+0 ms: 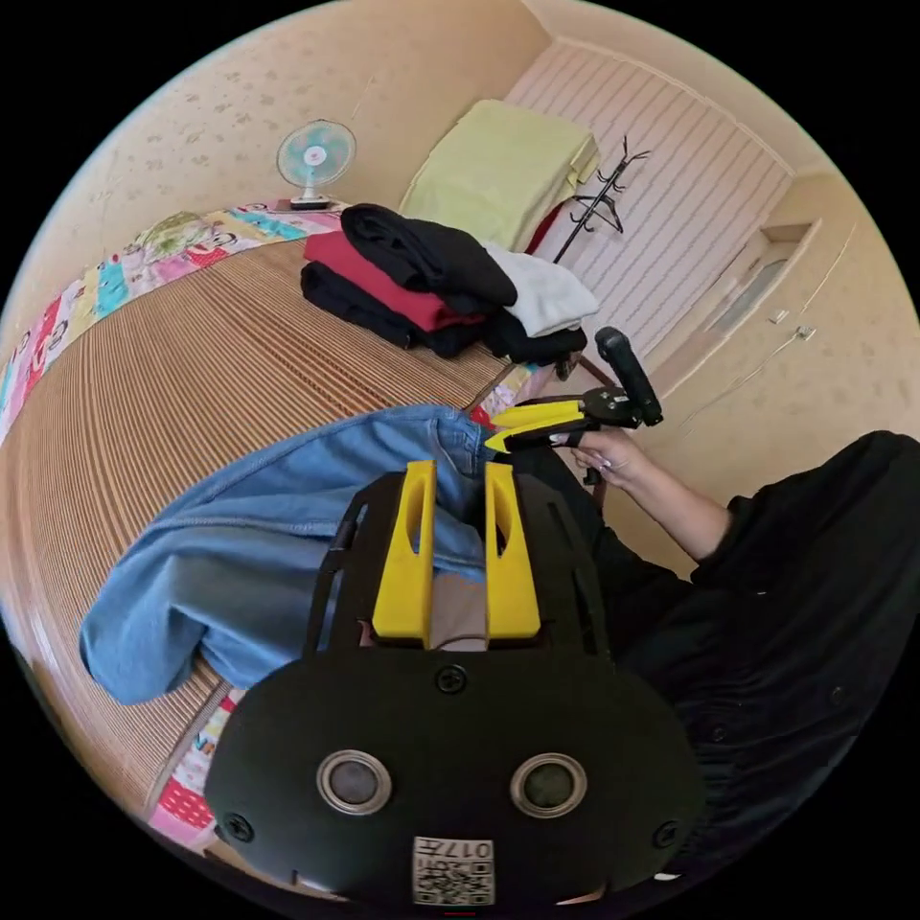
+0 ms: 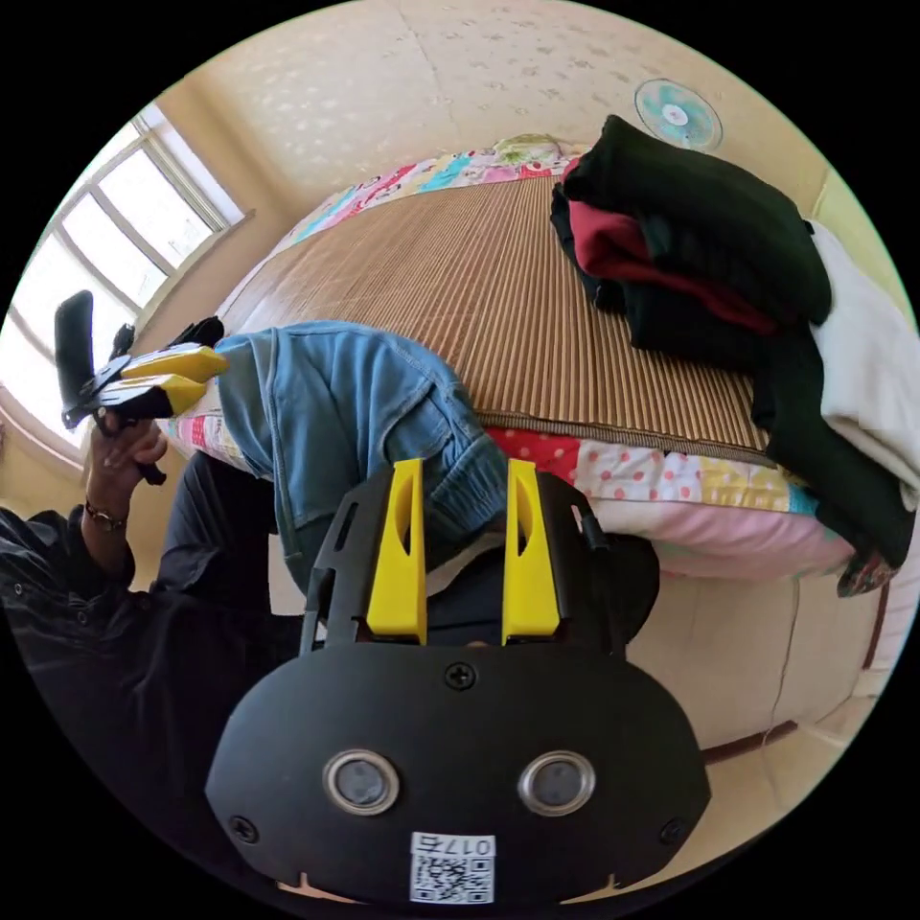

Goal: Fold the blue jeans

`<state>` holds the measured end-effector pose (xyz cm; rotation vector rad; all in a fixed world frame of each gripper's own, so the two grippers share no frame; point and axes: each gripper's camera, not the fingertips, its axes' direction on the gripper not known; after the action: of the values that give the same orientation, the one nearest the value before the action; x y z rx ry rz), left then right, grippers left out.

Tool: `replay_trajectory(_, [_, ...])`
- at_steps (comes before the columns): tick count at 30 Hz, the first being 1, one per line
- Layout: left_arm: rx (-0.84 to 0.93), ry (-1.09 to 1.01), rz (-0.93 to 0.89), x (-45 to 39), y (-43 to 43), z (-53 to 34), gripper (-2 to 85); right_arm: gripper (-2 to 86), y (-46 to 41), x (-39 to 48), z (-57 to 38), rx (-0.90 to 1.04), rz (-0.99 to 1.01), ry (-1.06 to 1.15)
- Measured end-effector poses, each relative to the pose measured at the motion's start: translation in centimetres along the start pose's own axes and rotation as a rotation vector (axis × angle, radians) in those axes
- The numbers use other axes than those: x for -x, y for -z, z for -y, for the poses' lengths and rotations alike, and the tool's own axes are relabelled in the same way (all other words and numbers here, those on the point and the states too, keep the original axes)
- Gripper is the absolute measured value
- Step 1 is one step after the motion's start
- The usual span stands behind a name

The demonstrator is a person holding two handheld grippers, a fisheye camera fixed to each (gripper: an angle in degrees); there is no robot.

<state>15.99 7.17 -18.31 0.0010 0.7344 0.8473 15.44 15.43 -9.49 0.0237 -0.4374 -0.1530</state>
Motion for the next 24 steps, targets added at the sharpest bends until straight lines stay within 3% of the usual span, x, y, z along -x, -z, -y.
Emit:
replay_trajectory(3, [0.107,-0.033,0.269,-3.5,-1.2,4.1,6.1,12.3,0.4,1.3,-0.4,-0.056,0.036,0.0])
replay_trajectory(6, [0.126,0.005,0.421,-5.6,-2.0,6.2,5.5,12.2,-0.2,1.9,-0.2,-0.06,0.095,-0.005])
replay_trajectory(24, [0.166,-0.006,0.359,-8.0,-6.2,11.7,6.8,12.2,-0.8,-0.5,-2.2,-0.061,0.151,-0.065])
